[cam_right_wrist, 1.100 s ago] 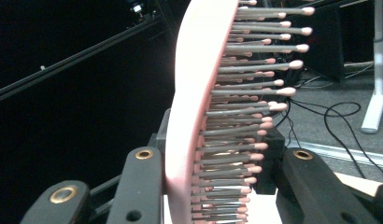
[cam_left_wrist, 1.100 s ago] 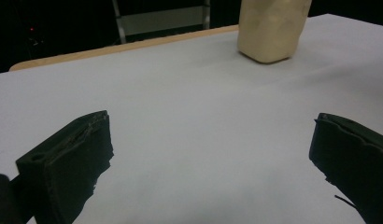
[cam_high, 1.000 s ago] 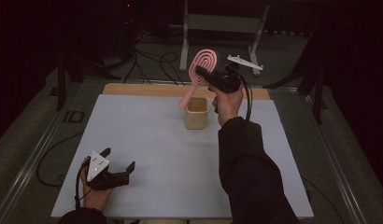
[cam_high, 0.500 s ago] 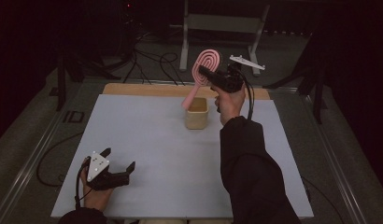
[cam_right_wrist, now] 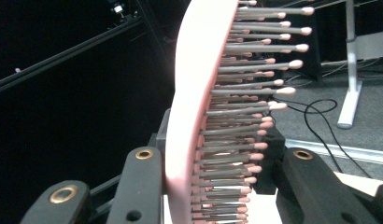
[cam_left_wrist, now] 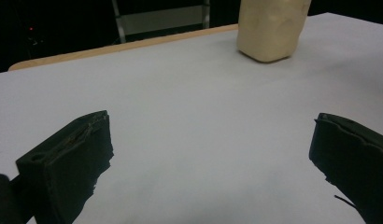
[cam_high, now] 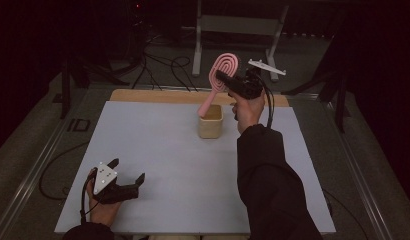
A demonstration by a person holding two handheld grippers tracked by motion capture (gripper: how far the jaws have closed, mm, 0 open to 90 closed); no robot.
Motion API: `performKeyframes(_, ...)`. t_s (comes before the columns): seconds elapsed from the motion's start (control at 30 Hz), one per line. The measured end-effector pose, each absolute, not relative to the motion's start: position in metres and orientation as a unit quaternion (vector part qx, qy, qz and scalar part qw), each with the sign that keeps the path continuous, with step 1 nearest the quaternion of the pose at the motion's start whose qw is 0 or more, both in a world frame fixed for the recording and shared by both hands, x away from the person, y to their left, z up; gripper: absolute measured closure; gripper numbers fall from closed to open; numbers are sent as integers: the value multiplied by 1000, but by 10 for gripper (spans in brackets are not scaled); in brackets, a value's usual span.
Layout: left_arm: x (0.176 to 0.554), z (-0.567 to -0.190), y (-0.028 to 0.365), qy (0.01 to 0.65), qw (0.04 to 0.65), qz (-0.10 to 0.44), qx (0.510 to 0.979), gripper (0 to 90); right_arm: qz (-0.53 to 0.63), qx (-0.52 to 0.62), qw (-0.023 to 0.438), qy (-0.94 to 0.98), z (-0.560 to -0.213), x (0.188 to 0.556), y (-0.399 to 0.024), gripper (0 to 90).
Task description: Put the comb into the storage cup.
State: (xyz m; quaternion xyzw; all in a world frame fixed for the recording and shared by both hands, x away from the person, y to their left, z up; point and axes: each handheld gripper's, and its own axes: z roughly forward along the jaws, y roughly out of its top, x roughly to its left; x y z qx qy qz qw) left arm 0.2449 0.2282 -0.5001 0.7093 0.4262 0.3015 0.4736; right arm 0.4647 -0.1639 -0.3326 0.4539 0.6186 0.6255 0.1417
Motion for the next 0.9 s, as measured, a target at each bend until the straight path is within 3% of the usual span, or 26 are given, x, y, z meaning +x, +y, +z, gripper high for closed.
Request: performKeyframes(0.9,245,-500,228,426,473,301,710,0,613,476,150,613,-348,468,-175,637)
